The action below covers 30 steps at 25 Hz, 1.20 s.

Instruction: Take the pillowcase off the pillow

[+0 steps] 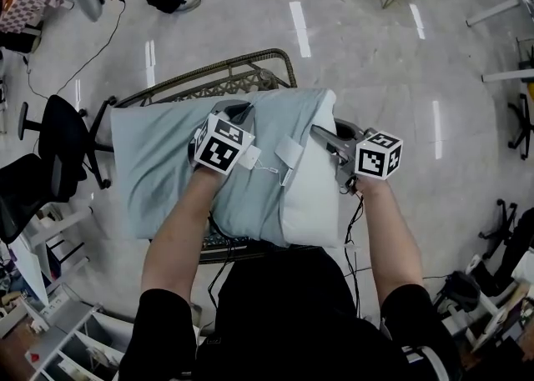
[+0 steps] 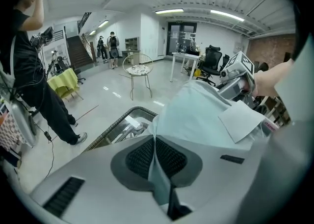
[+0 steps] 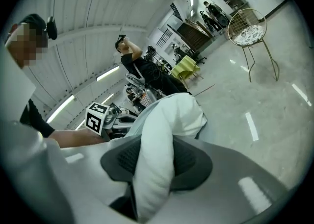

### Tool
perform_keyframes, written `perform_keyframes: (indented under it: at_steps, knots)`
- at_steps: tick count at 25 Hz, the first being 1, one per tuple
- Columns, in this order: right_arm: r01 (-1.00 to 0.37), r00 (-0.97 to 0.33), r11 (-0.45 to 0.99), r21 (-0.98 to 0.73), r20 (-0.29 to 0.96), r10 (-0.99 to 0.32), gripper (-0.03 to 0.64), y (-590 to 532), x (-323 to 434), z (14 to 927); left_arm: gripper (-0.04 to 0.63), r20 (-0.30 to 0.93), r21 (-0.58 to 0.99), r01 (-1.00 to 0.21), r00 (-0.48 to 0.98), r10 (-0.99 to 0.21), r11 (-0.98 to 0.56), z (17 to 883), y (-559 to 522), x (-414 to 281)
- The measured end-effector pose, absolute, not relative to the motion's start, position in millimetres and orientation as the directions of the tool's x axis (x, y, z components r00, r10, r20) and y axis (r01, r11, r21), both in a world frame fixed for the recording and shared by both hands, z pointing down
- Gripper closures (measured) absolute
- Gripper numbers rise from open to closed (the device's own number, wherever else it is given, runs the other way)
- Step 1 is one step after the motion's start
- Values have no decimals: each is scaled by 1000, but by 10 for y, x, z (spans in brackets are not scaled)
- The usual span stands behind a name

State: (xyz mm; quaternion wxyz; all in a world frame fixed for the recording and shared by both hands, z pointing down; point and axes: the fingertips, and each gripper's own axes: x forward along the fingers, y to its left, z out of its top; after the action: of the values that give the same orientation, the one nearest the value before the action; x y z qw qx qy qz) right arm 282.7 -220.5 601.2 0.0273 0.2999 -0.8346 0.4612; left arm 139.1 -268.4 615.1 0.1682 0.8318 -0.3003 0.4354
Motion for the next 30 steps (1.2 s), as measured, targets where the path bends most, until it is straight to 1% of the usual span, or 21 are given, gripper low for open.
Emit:
perform_keyframes:
  at_steps: [4, 8, 14, 16, 19, 22, 26, 30]
  knots:
    - [-504, -822, 400, -766, 284, -493, 477, -2149, 2881, 5811, 586, 825, -9, -631, 433, -362, -775, 6012, -2656, 1367]
    - [-486, -831, 422, -766, 254, -495, 482, -2039, 2926, 5608, 589, 811, -39, -656, 420, -408, -754, 5800, -2616, 1149]
    - [-483, -846, 455, -748, 265, -463, 485, -1860, 2994, 5419, 589, 805, -68, -669, 401, -436, -740, 5584, -2544, 915]
    - [-483, -846, 455, -748, 267, -461, 483, -1776, 3044, 5389, 589, 804, -65, -690, 392, -447, -721, 5539, -2525, 769]
    - [-486, -839, 433, -759, 267, -475, 483, -1672, 3172, 5432, 589, 811, -41, -722, 380, -445, -691, 5527, -2468, 579]
    - [-482, -830, 416, -771, 250, -498, 483, -1598, 3268, 5404, 589, 813, -61, -721, 365, -454, -690, 5478, -2395, 486]
    - [-486, -827, 431, -760, 240, -508, 483, -1594, 3335, 5290, 589, 810, -88, -730, 344, -475, -678, 5350, -2332, 311]
    - [-496, -822, 434, -752, 247, -513, 482, -1717, 3369, 5252, 589, 805, -72, -758, 340, -487, -648, 5263, -2268, 137]
